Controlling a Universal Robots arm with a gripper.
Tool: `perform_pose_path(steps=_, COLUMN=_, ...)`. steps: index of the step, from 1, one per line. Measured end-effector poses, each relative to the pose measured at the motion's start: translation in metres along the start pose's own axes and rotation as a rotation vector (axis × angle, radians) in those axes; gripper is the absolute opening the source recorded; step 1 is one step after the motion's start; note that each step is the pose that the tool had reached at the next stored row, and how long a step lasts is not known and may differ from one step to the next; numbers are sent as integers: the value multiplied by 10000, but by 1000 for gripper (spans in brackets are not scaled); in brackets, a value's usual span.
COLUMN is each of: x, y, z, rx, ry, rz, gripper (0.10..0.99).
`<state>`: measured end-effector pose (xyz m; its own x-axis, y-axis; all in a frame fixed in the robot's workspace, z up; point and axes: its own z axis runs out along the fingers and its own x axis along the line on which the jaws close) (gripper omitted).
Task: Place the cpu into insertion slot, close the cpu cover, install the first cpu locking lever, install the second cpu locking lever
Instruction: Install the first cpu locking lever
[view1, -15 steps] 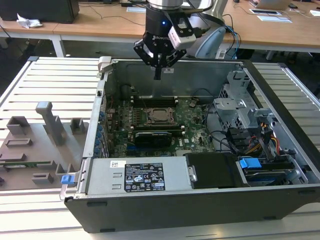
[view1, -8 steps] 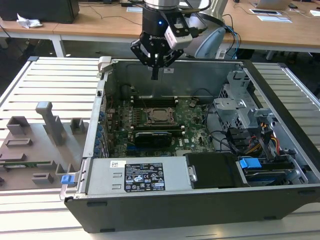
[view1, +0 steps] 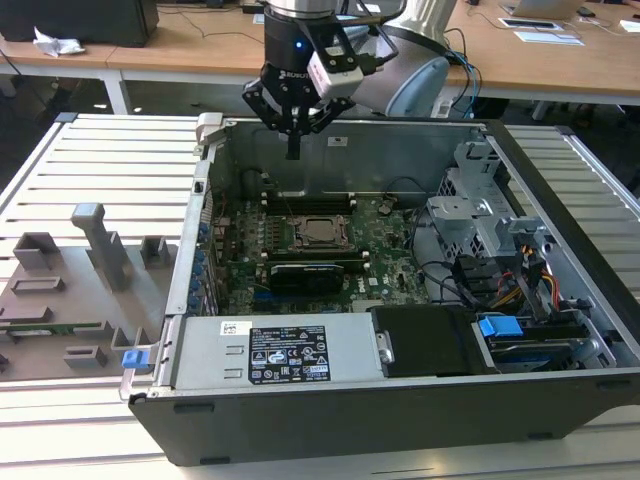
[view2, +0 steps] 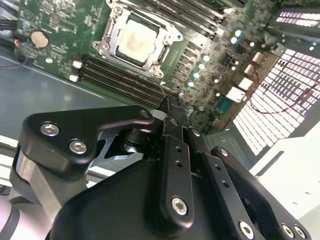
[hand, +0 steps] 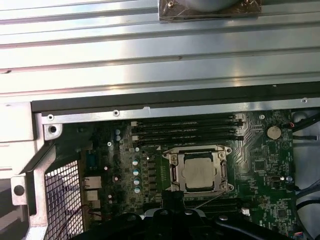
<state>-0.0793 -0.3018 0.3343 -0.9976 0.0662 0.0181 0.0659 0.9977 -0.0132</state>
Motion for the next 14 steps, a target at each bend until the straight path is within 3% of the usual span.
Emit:
perform_pose_path(steps=4, x=99, y=10, z=7, rx=-14, ry=1, rz=0, gripper=106)
perform_pose_path(steps=7, x=157, y=31, z=16, rx=-238, ry=16, rz=-5, gripper=106)
perform_pose_path(steps=10, x=207, y=28, z=40, rx=-358, ry=26, rz=-100, gripper=106)
perform_pose_path(steps=12, x=231, y=27, z=58, rx=-649, ry=41, rz=-250, gripper=106)
perform_pose_path(steps=14, x=232, y=27, z=80, rx=-636, ry=54, rz=-873, gripper=106)
